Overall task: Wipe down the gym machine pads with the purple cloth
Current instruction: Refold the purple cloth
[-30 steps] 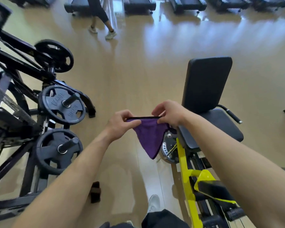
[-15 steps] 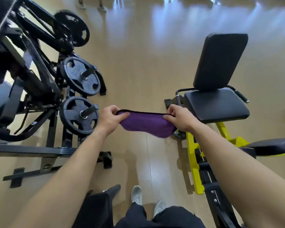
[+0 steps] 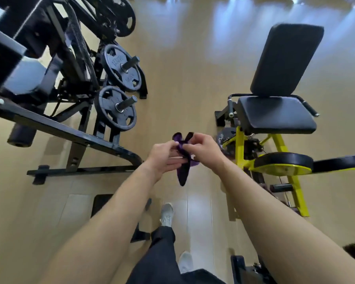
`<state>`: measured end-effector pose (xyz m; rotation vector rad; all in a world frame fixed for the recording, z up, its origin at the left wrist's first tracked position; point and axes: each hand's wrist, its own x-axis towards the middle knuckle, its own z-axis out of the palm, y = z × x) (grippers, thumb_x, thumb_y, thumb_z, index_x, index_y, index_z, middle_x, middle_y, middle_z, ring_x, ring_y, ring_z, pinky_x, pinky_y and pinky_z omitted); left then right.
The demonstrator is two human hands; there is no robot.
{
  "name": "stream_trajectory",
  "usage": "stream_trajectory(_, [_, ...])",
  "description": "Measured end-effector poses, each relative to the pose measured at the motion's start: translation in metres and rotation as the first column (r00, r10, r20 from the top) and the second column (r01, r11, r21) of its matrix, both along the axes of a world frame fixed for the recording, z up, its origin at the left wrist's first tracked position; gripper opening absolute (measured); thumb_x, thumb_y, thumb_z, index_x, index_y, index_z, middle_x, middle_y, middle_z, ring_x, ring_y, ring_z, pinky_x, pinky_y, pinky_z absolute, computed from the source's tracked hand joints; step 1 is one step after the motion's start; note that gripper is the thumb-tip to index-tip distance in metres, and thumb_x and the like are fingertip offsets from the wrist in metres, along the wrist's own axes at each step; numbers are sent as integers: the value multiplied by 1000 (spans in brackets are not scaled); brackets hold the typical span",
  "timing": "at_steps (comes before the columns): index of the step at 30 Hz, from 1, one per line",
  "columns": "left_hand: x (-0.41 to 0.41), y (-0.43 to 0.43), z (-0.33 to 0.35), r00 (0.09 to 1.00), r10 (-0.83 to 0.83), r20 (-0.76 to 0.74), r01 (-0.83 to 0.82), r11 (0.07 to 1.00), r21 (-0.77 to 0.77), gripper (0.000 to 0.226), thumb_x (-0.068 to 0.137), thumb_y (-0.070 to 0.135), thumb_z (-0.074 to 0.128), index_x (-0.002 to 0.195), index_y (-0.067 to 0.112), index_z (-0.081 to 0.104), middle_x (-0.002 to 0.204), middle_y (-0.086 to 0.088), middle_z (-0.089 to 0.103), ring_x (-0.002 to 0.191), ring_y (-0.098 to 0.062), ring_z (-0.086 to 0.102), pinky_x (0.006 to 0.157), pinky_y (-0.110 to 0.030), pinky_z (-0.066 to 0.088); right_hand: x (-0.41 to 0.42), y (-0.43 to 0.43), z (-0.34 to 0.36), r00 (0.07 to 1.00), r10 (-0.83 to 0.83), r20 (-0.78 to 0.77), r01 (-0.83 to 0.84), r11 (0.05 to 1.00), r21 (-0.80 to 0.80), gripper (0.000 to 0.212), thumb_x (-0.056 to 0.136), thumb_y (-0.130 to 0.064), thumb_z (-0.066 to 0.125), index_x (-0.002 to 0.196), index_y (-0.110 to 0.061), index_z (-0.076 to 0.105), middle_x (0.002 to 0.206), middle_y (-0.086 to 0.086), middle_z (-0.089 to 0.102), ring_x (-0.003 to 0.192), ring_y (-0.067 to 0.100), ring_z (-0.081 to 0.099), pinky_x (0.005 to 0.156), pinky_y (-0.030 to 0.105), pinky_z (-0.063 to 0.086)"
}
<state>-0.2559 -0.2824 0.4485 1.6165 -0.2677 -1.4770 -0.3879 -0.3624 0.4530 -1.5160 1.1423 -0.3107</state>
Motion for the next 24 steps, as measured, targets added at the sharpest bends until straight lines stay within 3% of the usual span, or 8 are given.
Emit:
stream_trajectory(4, [-15,57,10,998,-67,10,68,994,-90,33,95,3,46,119,10,67,111,-16,74,97,-30,74,80,-36,59,-20,52,3,990,138,-30,-139,990,-35,41,80,-23,82,105,-2,58,97,15,70,86,33,72,77,51,62])
stream_trajectory(7, [-9,103,20,969,-136,205,169,974,-148,23,98,10,54,113,19,69,102,-7,77,91,-22,75,72,-31,57,-26,76,14,980,200,-10,-201,976,-81,41,78,-26,86,101,-1,62,94,12,71,81,31,70,77,44,61])
stream_trajectory(10, [16,149,10,918,35,395,57,974,-221,27,90,26,69,116,21,66,109,-8,72,99,-20,68,81,-36,54,-14,97,33,958,261,122,-269,962,53,23,89,-15,76,98,1,62,90,9,68,84,21,67,83,35,55])
stream_trajectory(12, [27,177,1,978,3,208,47,972,-232,56,87,44,71,135,21,52,131,-6,63,121,-20,60,102,-42,47,2,111,44,946,201,256,-253,949,190,10,88,-14,67,90,-9,58,88,7,63,83,23,63,79,35,53])
stream_trajectory(15, [31,212,-18,983,-96,-160,50,962,-270,46,102,40,50,138,11,55,136,-9,62,129,-26,56,111,-48,38,27,129,52,922,-45,385,-136,893,429,20,78,-23,58,94,-12,56,91,7,60,83,23,59,69,32,49])
stream_trajectory(19, [45,254,-30,864,-66,-500,-107,945,-310,33,84,36,74,108,14,77,115,-9,72,110,-26,67,103,-43,44,53,148,37,862,-305,406,-11,788,616,39,91,-27,45,116,-3,63,100,10,68,87,24,66,79,34,48])
stream_trajectory(21, [61,275,-43,803,7,-596,-201,944,-261,52,68,31,88,114,11,74,123,-14,68,114,-31,63,108,-46,41,66,161,15,832,-418,364,94,753,651,47,94,-29,42,127,-1,62,103,10,69,93,26,65,79,34,49])
stream_trajectory(24, [89,300,-70,693,172,-700,-394,904,-168,61,74,20,80,131,8,61,140,-20,57,129,-39,51,113,-51,36,92,188,-25,760,-579,296,249,680,690,49,89,-29,44,128,-3,61,114,13,64,108,30,58,86,39,45])
